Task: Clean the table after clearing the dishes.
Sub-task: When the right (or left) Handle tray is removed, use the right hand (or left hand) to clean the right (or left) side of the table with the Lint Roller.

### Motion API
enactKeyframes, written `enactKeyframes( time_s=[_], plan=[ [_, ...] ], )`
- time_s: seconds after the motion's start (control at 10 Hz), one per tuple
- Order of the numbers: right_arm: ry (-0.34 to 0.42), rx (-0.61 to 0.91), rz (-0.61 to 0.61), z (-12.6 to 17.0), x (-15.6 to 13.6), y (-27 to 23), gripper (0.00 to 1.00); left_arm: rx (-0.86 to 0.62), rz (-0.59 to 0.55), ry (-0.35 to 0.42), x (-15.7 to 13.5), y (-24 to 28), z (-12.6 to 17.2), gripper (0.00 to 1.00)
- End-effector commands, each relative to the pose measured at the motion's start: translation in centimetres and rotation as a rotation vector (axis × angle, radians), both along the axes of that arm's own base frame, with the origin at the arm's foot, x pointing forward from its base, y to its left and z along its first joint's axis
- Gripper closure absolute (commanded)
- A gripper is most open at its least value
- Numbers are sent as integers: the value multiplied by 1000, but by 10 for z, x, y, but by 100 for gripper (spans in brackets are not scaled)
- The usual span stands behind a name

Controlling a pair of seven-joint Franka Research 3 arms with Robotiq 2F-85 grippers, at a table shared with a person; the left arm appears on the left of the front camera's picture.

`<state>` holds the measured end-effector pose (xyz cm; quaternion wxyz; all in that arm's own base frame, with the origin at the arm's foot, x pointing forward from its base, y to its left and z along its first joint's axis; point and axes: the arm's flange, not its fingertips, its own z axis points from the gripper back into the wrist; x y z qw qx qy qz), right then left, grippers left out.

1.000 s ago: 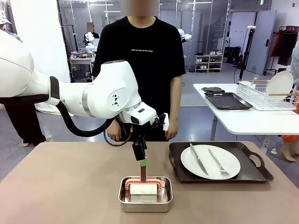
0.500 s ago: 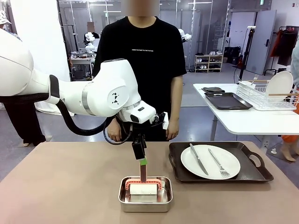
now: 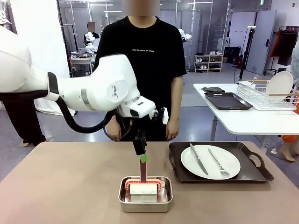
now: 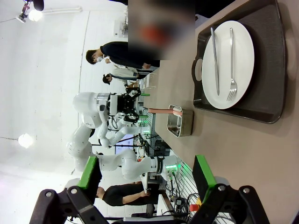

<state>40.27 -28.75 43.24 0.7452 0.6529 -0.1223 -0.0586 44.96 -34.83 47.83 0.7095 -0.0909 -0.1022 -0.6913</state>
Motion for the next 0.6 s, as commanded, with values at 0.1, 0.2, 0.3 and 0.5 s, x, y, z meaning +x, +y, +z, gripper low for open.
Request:
enactKeyframes(
  time_s=[0.1, 0.2, 0.3, 0.5],
  plan=[
    [-7, 0, 1, 4, -2, 0, 0, -94, 144, 241, 3, 71, 67, 0],
    [-7, 0, 1, 4, -2, 0, 0, -128, 259, 296, 4, 109, 74, 0],
    [-7, 0, 1, 4, -2, 0, 0, -219, 364, 373, 3, 150, 81, 0],
    [-7, 0, 1, 4, -2, 0, 0, -488, 641, 401, -11, 252, 82, 0]
  ],
)
